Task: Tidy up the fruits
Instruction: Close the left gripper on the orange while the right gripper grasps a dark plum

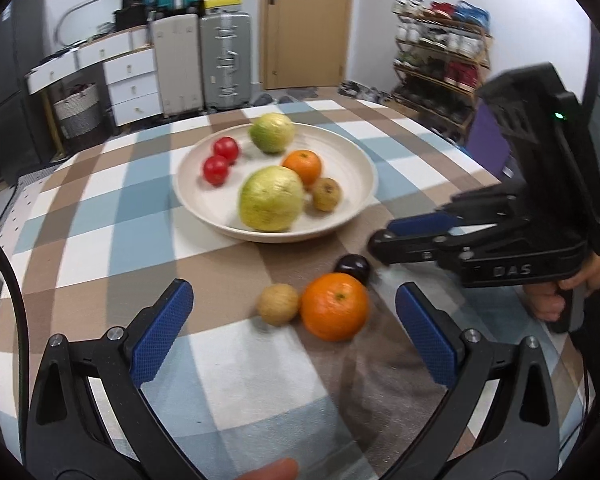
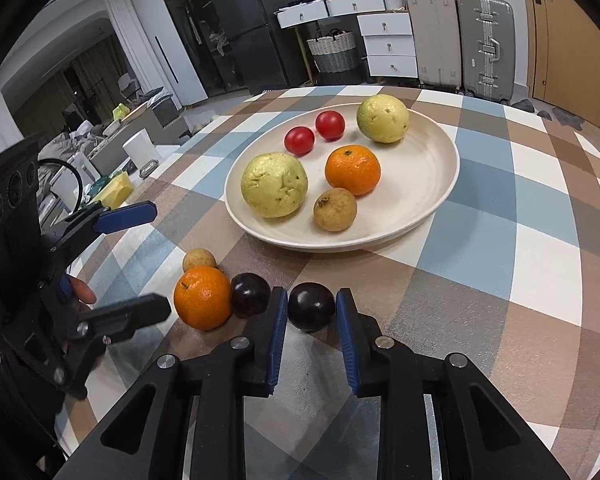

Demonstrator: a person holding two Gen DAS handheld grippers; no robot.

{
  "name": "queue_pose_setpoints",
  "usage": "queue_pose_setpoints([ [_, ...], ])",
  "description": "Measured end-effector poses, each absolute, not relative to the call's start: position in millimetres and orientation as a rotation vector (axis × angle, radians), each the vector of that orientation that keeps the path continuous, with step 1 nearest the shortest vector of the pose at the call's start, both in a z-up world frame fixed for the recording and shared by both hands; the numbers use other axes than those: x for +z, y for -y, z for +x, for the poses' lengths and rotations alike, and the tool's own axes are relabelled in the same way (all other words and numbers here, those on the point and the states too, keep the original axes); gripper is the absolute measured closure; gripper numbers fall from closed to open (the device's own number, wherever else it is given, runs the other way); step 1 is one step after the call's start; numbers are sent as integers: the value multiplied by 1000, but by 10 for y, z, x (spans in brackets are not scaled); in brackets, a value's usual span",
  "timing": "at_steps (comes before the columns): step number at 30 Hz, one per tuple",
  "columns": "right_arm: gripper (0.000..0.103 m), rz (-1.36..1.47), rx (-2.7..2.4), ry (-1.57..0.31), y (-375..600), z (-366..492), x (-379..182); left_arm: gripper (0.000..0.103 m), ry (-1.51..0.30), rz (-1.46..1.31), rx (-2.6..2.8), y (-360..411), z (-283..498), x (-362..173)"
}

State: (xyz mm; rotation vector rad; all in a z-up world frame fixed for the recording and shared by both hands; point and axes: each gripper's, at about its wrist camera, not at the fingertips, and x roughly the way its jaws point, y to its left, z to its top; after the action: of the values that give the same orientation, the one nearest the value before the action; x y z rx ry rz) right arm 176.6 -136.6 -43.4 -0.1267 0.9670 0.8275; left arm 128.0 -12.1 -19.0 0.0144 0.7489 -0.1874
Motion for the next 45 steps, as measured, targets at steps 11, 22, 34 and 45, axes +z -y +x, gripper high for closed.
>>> queue_pose_setpoints([
  [11, 77, -177, 828, -930, 1326, 1699, -417, 41, -778, 32, -273, 218, 1256, -245],
  [22, 77, -161, 833, -924, 1350, 1717, -383, 52, -799, 28, -333, 265, 1253, -276],
  [34, 77, -162, 828, -926, 1343, 1724, -369, 68, -796, 149, -257, 411, 1289, -296],
  [45, 77, -144, 833, -896, 1391, 1725, -322, 69, -721, 93, -268, 325, 1221, -158],
])
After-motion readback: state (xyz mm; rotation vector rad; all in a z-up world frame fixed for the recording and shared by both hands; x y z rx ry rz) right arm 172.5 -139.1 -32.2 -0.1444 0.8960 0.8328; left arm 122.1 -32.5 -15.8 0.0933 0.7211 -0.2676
